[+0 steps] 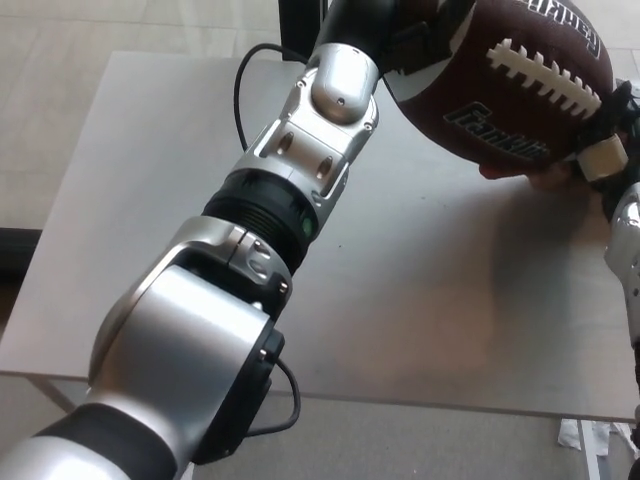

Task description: The robot uses both its hands to grab the left and right ends of a football kept in the middle of the desk infront of it, lifts it up and places it in the palm of a person

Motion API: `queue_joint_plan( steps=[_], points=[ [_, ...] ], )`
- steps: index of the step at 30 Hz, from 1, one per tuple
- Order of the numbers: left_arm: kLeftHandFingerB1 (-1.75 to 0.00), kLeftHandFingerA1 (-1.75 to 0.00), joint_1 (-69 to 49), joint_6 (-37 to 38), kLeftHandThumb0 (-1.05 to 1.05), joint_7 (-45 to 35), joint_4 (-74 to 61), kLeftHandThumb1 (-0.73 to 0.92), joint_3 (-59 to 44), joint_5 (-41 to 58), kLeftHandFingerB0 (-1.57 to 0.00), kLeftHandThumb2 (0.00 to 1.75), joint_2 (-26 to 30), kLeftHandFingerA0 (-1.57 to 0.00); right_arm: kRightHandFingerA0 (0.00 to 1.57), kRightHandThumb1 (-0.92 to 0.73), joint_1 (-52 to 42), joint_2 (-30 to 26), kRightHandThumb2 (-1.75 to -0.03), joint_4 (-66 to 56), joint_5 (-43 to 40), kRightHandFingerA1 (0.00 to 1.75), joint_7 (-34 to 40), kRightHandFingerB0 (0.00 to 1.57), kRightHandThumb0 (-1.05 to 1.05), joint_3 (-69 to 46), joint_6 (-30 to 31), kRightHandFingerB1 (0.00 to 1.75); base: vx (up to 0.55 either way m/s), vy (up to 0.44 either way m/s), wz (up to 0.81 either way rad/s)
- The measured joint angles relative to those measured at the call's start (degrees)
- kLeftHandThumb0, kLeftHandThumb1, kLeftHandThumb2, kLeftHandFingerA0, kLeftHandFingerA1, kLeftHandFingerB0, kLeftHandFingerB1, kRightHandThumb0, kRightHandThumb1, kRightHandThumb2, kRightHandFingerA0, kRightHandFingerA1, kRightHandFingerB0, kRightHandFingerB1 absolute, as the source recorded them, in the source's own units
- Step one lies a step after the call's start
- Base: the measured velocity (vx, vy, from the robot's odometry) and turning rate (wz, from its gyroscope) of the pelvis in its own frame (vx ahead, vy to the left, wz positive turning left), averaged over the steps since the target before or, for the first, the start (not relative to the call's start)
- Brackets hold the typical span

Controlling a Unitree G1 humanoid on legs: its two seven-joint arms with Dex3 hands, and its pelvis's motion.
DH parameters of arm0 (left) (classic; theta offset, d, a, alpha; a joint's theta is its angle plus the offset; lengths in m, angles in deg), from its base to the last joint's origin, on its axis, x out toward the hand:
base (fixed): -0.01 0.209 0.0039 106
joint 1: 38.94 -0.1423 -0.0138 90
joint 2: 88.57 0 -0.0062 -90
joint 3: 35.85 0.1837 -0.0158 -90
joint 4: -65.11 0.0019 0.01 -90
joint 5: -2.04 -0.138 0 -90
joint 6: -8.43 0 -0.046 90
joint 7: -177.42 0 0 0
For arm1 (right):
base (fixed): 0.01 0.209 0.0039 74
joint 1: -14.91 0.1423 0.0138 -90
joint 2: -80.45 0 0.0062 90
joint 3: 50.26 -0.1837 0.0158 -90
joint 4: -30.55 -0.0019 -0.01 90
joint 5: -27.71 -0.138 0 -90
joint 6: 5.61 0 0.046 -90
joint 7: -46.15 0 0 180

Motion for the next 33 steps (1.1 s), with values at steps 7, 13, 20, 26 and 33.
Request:
queue_joint_plan(
  steps=[7,13,20,26,33],
  points=[
    [-0.26,-0.23,0.0,0.0,-0.90,-2.3,-1.5,0.72,3.0,-1.0,-0.11,1.12,2.1,-0.03,0.03,-0.89,-1.2,0.0,-0.67,-0.8,-0.3,0.28,-0.4,0.09,-0.86,1.4,-1.1,0.24,0.00,0.000,0.00],
    [-0.15,-0.14,0.0,-0.4,-0.95,-6.0,-4.4,0.77,7.0,-2.5,-0.11,1.17,6.2,0.00,0.00,-0.81,-1.5,-1.2,-0.87,-1.5,0.8,0.00,-1.3,0.00,-0.93,6.7,-0.8,0.00,0.00,0.000,0.00],
    [-0.14,-0.14,-0.4,-1.2,-0.95,-9.1,-6.9,0.78,9.4,-3.8,-0.12,1.17,9.3,0.00,0.00,-0.92,-0.5,-4.3,-0.73,-2.3,3.5,0.00,-1.5,0.00,-1.04,13.5,3.8,0.00,0.00,0.000,0.00],
    [-0.03,-0.10,-2.9,-1.8,-1.05,-11.2,-11.1,0.79,10.4,-5.2,-0.08,1.23,10.9,0.00,0.00,-0.92,0.2,-7.6,-0.69,-2.5,6.3,0.00,-2.2,0.00,-1.05,18.4,8.4,0.00,0.00,0.000,0.00],
    [-0.08,-0.11,-5.9,-2.3,-0.99,-12.4,-13.8,0.81,9.3,-6.1,-0.11,1.17,11.6,0.00,0.00,-0.92,-0.5,-11.1,-0.75,-3.6,9.3,0.00,-3.3,0.00,-1.05,21.8,10.9,0.00,0.00,0.000,0.00]
  ],
)
